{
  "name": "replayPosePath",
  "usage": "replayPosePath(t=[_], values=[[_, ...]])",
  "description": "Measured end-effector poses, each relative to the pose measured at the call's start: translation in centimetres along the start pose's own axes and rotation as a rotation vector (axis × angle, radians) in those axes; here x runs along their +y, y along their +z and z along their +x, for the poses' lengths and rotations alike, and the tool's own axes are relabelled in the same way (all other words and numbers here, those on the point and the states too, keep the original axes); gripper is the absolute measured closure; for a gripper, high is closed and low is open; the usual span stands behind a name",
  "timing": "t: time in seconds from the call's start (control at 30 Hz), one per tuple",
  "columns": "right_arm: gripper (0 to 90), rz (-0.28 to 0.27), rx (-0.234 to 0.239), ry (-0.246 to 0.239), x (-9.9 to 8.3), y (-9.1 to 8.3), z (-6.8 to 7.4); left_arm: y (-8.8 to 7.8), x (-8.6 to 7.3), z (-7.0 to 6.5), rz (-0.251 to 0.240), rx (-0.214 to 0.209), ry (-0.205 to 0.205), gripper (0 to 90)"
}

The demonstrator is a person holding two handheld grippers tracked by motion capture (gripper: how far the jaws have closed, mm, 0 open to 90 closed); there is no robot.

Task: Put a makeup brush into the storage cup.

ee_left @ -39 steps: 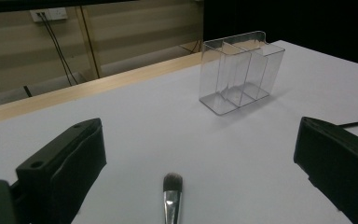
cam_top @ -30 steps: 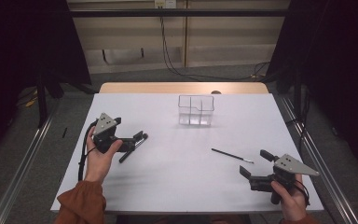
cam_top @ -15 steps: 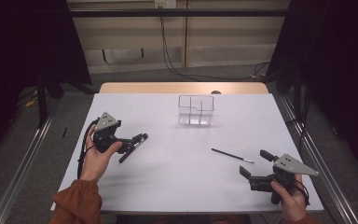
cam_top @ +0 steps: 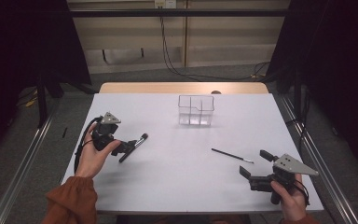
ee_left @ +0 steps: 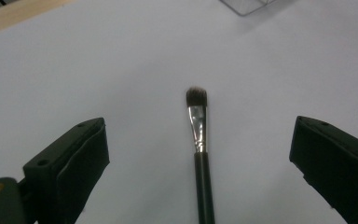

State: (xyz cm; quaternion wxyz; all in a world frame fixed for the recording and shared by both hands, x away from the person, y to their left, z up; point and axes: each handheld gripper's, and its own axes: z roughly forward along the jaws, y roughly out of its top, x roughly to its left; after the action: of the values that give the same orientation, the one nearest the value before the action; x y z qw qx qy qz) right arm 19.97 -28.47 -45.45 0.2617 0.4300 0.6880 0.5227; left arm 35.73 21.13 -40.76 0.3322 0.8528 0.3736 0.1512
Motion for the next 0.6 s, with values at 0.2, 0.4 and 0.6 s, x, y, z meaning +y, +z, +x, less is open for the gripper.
replayPosePath(t=[0.2, 0.4, 0.6], values=[[0.0, 0.002, 0.006, -0.001, 0.0, 0.0, 0.0, 0.4, 0.0, 0.6, 0.093, -0.012, -0.01, 5.2], [0.0, 0.004, 0.007, 0.0, 0.0, 0.1, 0.0, 0.9, -0.2, 0.7, 0.154, -0.007, 0.021, 7.0], [0.0, 0.007, 0.008, -0.002, 0.0, 0.1, 0.0, 1.3, 0.0, 1.0, 0.242, -0.011, 0.031, 7.9]])
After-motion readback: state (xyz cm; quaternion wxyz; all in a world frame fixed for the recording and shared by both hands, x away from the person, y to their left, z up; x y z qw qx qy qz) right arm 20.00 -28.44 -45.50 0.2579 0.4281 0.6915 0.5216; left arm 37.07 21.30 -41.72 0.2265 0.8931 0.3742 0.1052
